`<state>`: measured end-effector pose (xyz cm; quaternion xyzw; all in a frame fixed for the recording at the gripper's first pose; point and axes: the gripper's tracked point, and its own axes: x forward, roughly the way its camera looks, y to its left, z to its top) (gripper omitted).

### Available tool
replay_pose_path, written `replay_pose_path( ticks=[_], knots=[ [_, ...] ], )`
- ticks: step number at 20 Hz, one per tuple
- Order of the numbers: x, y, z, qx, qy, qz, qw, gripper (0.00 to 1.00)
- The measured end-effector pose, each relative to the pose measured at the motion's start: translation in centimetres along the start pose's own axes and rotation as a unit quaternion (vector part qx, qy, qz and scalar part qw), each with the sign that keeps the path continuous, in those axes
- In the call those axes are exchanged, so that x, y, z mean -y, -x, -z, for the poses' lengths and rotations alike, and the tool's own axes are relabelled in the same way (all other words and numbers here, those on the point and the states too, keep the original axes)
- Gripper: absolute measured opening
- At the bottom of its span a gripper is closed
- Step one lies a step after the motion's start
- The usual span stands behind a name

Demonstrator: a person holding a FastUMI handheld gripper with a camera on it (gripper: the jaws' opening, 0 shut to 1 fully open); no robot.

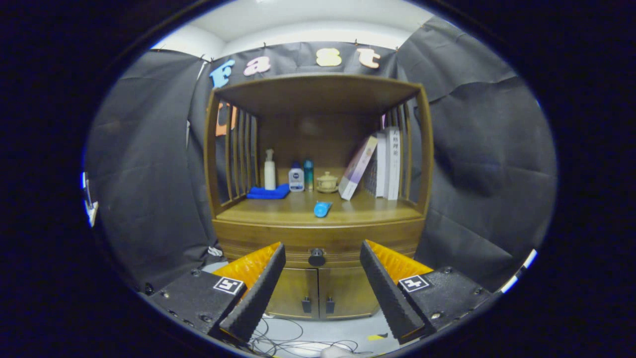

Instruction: Pull open the drawer, take out the items inside it, and place them on the countertop above the cabinet.

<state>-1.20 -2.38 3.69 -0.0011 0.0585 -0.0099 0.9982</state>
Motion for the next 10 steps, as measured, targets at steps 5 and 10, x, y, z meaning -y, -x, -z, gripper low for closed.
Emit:
replay_pose_path(
  ticks=[5,10],
  knots=[
    [-1.0,4.1,-1.9,0.036,-0.001,-0.004,0.999,0.99],
    [-1.9,5.1,-1.1,0.031,-0.001,-0.006,1.000,0.99]
  ],
)
